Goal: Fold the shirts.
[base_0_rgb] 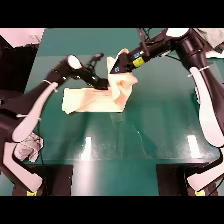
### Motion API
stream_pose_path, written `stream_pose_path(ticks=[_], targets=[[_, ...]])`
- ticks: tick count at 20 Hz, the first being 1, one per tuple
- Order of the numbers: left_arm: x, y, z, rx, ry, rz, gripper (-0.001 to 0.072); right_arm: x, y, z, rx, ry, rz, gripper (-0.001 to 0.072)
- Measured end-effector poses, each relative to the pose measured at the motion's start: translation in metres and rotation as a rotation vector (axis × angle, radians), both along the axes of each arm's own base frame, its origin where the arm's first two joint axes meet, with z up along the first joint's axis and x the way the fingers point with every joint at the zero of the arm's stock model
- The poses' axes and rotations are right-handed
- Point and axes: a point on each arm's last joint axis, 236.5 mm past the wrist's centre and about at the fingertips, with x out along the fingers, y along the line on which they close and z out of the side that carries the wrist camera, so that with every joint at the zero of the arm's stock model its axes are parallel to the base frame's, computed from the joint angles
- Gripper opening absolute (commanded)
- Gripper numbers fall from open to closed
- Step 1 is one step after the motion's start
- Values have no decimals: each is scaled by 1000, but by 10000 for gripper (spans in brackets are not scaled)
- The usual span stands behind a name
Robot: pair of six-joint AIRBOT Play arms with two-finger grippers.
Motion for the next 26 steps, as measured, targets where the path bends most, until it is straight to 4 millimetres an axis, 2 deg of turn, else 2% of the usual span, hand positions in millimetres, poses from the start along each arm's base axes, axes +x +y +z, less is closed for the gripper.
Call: stream_pose_path(ticks=[4,8,9,10,11,13,15,16,18,22,23,24,26], targets=[[10,91,50,113,-87,71,27,2,31,-17,13,-6,17,11],[5,176,96,187,-142,180,27,12,77,-44,47,-76,15,28],[3,191,106,194,-154,206,27,14,93,-51,61,-101,17,238],[1,204,115,199,-166,232,27,16,110,-59,74,-134,25,526],[-1,215,122,204,-176,253,27,15,128,-65,89,-170,35,674],[-5,232,133,213,-191,288,27,10,157,-75,108,-232,52,699],[-7,240,138,216,-197,303,27,6,169,-74,116,-298,56,697],[-9,241,140,216,-195,306,27,7,165,-71,104,-329,58,697],[-12,245,140,217,-189,312,28,10,146,-61,71,-374,58,696],[-20,233,132,162,-143,296,32,19,75,-46,-12,-370,32,695],[-24,227,125,141,-122,274,254,22,56,-45,-29,-356,14,695],[-29,220,117,128,-100,245,564,24,39,-45,-45,-342,-7,695],[-42,204,95,103,-46,186,544,28,6,-47,-69,-307,-61,695]])
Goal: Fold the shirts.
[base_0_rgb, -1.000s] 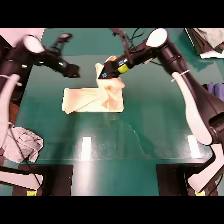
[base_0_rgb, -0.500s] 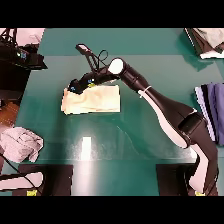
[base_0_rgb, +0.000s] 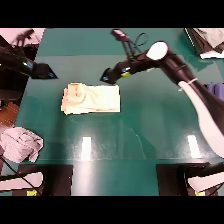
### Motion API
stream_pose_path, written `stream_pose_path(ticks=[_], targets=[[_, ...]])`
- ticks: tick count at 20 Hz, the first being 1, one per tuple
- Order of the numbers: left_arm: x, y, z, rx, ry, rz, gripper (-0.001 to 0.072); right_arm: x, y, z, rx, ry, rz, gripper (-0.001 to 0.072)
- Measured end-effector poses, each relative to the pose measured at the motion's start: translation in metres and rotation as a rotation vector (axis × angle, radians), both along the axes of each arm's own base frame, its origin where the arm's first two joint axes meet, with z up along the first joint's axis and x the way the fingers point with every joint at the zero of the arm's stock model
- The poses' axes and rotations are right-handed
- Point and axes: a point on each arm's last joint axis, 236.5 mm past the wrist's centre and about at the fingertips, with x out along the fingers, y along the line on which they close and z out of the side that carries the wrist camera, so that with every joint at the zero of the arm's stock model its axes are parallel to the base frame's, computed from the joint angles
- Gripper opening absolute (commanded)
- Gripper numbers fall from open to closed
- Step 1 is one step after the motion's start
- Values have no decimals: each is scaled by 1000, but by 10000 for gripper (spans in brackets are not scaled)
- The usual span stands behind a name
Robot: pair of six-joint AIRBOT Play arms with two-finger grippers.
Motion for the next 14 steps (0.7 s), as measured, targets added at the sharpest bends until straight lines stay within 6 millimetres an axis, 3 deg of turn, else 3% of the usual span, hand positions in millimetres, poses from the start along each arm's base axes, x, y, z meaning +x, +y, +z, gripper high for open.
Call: stream_pose_path(ticks=[5,9,10,11,12,14], targets=[[-25,-36,-64,-22,98,-75,543,-11,-45,-22,-34,89,-70,695],[-35,-48,-89,-2,118,-105,542,-24,-57,-40,-53,142,-83,695],[-36,-49,-91,1,117,-106,474,-25,-59,-42,-55,148,-87,694],[-36,-50,-94,8,118,-108,205,-26,-60,-44,-57,155,-88,695],[-37,-49,-96,15,119,-110,34,-27,-60,-46,-58,159,-89,695],[-37,-46,-99,29,119,-104,26,-29,-61,-47,-58,169,-93,694]])
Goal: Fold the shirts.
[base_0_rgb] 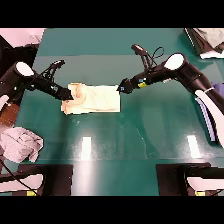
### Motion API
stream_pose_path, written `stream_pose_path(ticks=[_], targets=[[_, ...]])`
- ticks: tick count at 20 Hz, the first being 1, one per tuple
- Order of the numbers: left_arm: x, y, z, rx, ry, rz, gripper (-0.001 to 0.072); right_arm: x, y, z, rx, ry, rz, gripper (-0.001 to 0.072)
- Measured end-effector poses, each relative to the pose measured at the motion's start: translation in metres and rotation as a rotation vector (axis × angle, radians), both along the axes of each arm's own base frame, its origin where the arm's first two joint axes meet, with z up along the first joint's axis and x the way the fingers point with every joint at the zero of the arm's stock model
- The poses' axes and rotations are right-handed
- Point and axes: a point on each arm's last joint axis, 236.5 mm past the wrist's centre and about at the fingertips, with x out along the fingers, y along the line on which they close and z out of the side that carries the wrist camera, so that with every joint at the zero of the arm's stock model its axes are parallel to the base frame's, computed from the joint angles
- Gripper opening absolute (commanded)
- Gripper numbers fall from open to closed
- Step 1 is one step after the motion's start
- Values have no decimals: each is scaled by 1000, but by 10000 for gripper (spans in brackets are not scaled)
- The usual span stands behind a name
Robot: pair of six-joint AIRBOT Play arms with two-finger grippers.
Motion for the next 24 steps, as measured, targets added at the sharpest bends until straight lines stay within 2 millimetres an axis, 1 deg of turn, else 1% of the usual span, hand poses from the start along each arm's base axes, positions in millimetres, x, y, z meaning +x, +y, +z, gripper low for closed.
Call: stream_pose_path(ticks=[1,3,5,7,9,10,11,12,13,15,16,17,19,20,21,22,23,24], targets=[[0,1,0,8,-2,0,26,-1,0,-1,0,5,-1,694],[-2,6,7,36,-4,-10,26,-2,-1,-1,0,13,-4,694],[-10,18,17,95,-5,-26,26,-5,-1,-2,-2,28,-1,694],[-24,34,23,169,20,-34,27,-8,-1,-3,-4,42,4,694],[-41,52,22,249,77,-36,28,-10,-2,-4,-5,50,8,694],[-50,61,19,283,110,-36,52,-10,-2,-4,-6,51,9,694],[-58,66,15,307,139,-38,365,-11,-2,-4,-6,53,8,694],[-66,70,10,323,169,-38,637,-11,-2,-4,-6,54,9,694],[-74,74,5,336,201,-38,654,-12,-2,-4,-7,56,11,694],[-79,78,-5,355,220,-28,654,-12,-2,-4,-6,59,9,694],[-78,80,-7,363,215,-18,654,-12,-2,-4,-6,63,6,694],[-73,81,-7,366,194,-4,654,-12,-3,-5,-5,72,-3,694],[-55,79,0,352,131,31,654,-8,-10,-6,-6,94,-32,694],[-44,74,5,328,88,50,654,-7,-15,-9,-6,118,-51,694],[-34,66,10,291,51,67,654,-5,-20,-14,-9,145,-68,694],[-24,56,16,241,13,84,632,-2,-24,-21,-7,177,-89,694],[-15,45,22,190,-18,102,452,1,-27,-29,-4,209,-107,693],[-7,34,28,135,-46,120,207,2,-27,-39,3,251,-121,693]])
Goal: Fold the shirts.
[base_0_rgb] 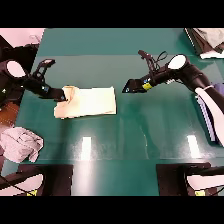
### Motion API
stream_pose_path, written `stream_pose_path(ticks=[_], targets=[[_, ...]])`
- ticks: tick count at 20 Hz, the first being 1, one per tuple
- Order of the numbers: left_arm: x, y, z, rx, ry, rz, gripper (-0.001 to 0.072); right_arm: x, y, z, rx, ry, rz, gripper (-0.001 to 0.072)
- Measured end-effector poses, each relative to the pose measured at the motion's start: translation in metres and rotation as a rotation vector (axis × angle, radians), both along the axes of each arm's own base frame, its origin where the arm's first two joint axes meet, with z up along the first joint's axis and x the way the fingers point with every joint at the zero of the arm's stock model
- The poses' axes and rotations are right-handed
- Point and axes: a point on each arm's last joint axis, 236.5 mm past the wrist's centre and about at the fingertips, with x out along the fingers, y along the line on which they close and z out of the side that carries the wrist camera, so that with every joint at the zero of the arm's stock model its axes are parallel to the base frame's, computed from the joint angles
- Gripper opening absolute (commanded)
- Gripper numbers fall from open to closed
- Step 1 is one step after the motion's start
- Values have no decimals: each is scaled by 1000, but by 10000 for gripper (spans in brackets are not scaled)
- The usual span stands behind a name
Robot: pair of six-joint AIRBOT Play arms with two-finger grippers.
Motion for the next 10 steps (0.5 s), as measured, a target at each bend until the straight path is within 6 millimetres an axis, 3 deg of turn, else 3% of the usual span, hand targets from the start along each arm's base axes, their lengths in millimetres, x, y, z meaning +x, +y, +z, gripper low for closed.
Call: stream_pose_path(ticks=[1,3,7,10], targets=[[7,-9,6,-48,-27,13,42,0,3,-11,14,41,-9,693],[18,-25,18,-131,-75,24,28,6,11,-32,46,107,-42,690],[28,-39,31,-204,-126,26,28,13,40,-70,98,187,-92,674],[31,-43,35,-225,-140,29,28,15,70,-84,125,204,-84,643]])
